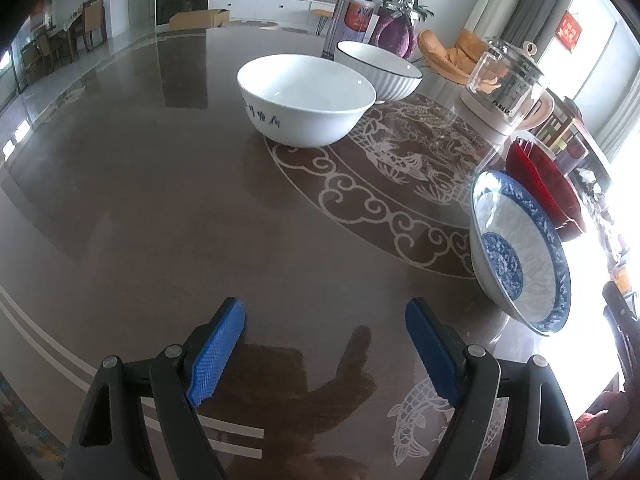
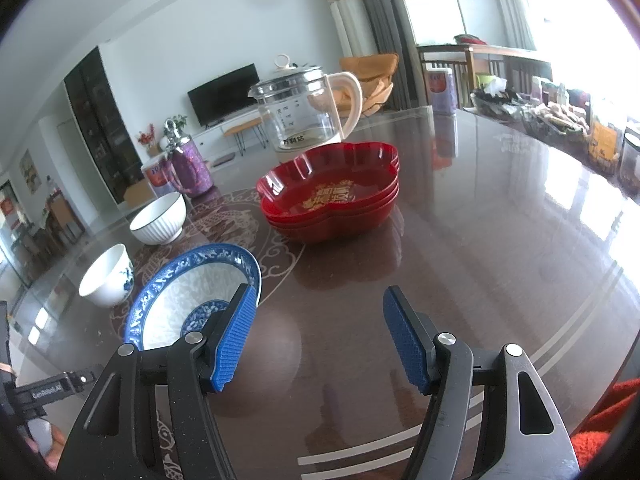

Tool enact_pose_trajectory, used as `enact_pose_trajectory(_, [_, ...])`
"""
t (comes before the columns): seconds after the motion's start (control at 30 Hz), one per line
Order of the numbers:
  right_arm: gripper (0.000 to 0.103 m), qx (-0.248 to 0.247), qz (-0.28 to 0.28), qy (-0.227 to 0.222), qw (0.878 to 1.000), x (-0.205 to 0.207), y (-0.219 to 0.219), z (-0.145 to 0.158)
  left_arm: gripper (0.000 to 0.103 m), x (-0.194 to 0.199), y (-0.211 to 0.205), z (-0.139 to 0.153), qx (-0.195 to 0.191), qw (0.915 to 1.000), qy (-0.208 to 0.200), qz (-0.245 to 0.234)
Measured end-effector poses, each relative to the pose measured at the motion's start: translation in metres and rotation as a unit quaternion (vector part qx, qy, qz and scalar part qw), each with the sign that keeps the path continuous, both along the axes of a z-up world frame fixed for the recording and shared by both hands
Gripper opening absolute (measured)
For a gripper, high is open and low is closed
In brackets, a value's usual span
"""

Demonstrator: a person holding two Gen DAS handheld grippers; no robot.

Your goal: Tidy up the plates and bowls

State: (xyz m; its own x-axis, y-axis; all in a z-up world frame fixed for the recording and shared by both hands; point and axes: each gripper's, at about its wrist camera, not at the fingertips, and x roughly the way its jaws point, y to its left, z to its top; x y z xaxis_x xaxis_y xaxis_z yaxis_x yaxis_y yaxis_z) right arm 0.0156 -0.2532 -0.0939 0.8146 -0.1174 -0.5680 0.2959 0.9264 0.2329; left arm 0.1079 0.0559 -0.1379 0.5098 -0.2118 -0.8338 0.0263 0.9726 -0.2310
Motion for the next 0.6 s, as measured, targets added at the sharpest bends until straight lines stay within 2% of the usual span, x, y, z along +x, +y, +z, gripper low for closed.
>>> enact_pose_trajectory(0.6, [0.069, -0.010, 0.001, 0.000, 1.000, 0.0008, 0.0029, 0.0022, 0.082, -0.0009, 0.0065, -0.0006, -0.005, 1.0000, 0.001, 0.007])
